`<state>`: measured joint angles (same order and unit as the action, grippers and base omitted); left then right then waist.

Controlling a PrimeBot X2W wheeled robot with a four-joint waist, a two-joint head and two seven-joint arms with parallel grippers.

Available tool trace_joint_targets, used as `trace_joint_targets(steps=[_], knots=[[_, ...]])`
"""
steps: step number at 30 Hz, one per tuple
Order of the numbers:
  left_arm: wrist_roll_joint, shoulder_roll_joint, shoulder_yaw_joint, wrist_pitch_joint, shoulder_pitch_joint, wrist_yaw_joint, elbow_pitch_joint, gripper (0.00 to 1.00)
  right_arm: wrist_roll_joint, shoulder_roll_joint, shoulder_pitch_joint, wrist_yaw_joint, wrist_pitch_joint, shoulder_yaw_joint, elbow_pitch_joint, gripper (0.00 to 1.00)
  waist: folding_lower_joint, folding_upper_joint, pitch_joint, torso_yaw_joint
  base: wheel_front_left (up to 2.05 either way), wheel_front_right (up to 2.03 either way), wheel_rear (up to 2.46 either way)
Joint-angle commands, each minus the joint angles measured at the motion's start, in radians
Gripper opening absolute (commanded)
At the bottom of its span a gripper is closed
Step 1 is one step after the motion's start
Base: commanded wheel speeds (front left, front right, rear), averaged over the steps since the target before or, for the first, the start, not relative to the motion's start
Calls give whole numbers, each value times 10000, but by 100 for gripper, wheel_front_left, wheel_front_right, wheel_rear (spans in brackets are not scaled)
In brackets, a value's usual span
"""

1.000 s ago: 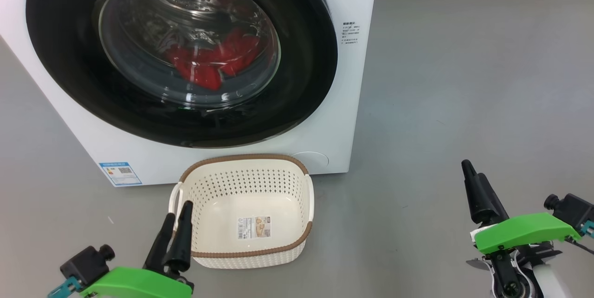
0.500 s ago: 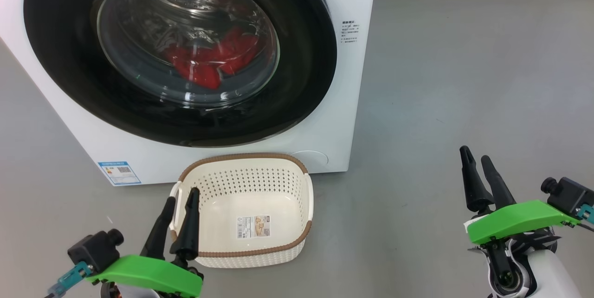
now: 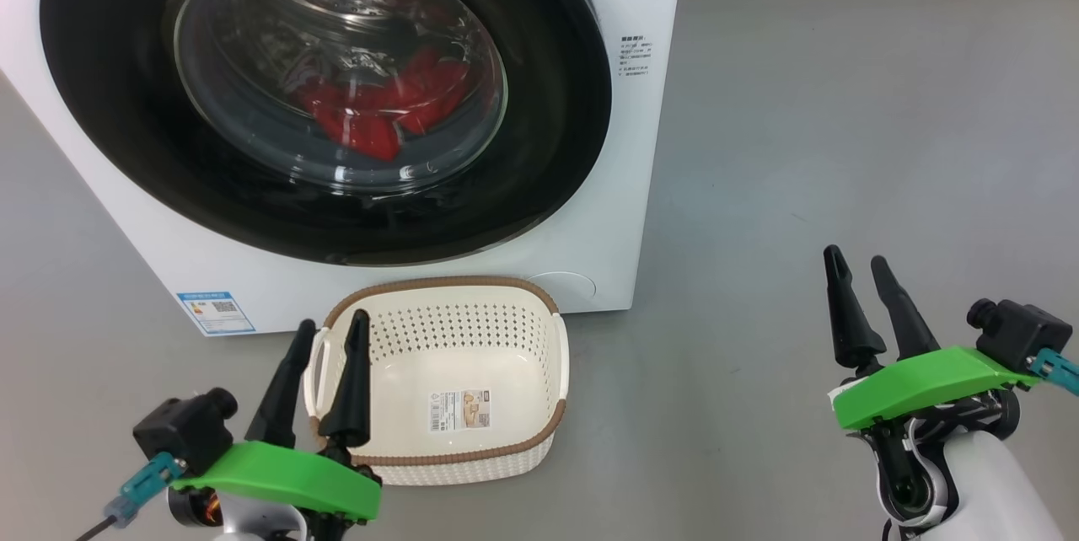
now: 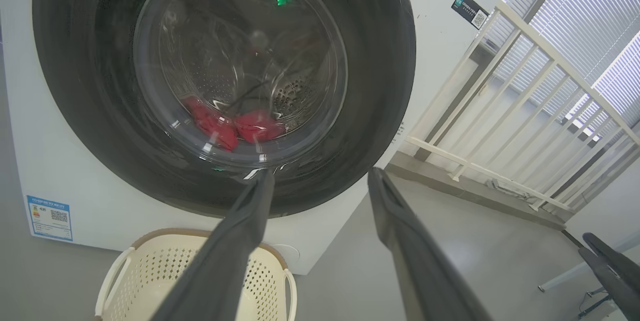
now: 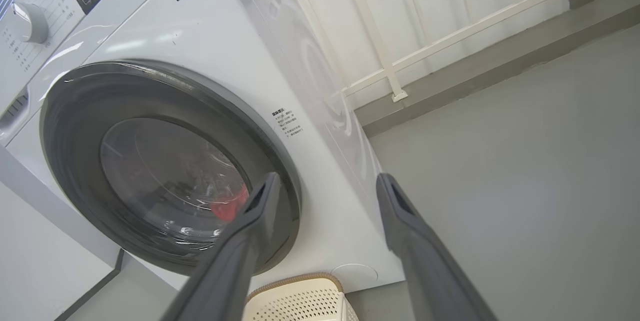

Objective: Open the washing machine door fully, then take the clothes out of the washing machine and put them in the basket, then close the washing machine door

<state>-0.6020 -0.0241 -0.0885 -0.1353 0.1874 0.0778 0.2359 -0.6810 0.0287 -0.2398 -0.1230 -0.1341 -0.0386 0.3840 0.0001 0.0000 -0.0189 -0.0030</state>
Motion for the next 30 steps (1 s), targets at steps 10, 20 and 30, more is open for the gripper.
trace_joint_targets(steps=[10,20,30], knots=[[1590,-199,79,-446,652,-331,-477,100,1599,140,-845,-59,-466,415,-15,100,0,0,19,-32,0,0,0],[2679,-222,-161,-744,986,-406,-180,100,3029,168,-1096,-66,-761,484,-9,100,0,0,27,-12,0,0,0],[3504,-242,-183,-1011,1191,-604,24,100,4028,192,-1297,-71,-1025,598,183,100,0,0,93,13,0,0,0]])
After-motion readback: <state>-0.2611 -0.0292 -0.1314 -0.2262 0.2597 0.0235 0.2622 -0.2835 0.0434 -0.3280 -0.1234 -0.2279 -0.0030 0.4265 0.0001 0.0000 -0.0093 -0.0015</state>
